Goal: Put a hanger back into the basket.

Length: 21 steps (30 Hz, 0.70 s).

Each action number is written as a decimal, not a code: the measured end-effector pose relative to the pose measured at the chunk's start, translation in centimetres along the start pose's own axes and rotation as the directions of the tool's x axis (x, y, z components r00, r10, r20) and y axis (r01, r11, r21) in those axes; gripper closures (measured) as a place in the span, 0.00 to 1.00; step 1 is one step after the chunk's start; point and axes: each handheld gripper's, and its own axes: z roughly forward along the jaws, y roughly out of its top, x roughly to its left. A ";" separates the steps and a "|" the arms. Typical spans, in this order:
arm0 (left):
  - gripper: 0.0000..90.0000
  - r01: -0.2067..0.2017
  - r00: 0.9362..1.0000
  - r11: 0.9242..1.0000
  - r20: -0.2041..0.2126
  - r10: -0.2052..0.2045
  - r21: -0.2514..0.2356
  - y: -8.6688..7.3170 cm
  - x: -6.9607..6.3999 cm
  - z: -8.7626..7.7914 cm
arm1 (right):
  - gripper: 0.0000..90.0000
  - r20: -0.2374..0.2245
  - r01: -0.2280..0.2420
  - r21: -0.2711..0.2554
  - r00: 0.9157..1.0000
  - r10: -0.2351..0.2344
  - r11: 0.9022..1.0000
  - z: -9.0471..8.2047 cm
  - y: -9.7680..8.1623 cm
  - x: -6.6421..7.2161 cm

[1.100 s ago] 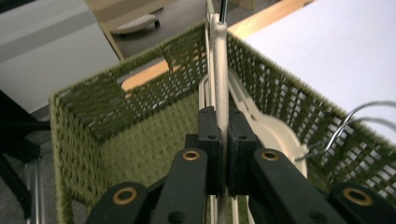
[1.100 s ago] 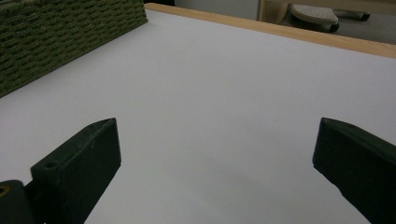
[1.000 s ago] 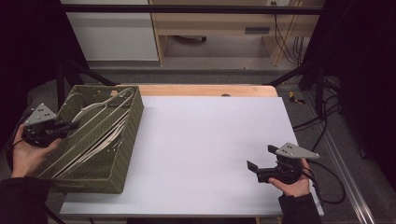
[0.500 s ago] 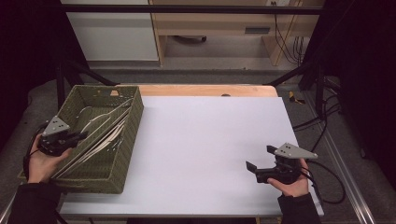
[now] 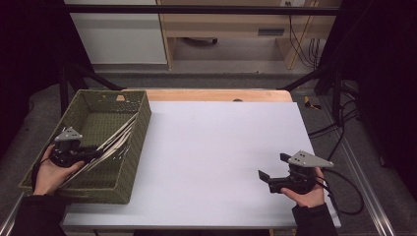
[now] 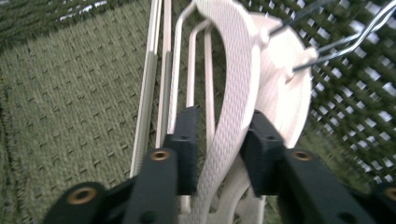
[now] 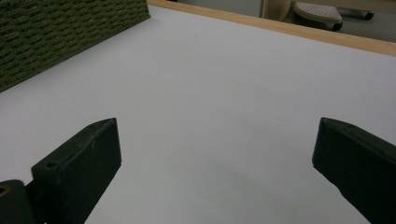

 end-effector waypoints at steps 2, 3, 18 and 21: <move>0.60 0.016 1.000 0.999 0.012 -0.015 -0.032 0.2 -0.2 -0.2 | 0.02 -0.003 0.002 0.000 1.000 -0.002 1.000 0.0 0.0 0.0; 0.58 0.003 1.000 0.999 0.015 -0.003 -0.039 0.4 -0.3 -0.5 | 0.02 -0.004 0.002 0.000 1.000 -0.002 1.000 0.0 0.0 0.0; 0.20 0.011 0.999 0.933 0.041 0.004 -0.361 3.6 -5.5 -4.1 | 0.02 -0.015 0.005 -0.025 1.000 -0.005 1.000 -0.4 0.2 0.0; 0.14 0.001 0.997 0.916 0.075 0.032 -0.400 4.0 -7.2 -4.2 | 0.02 -0.016 0.007 -0.031 1.000 -0.008 0.999 -0.6 0.2 0.0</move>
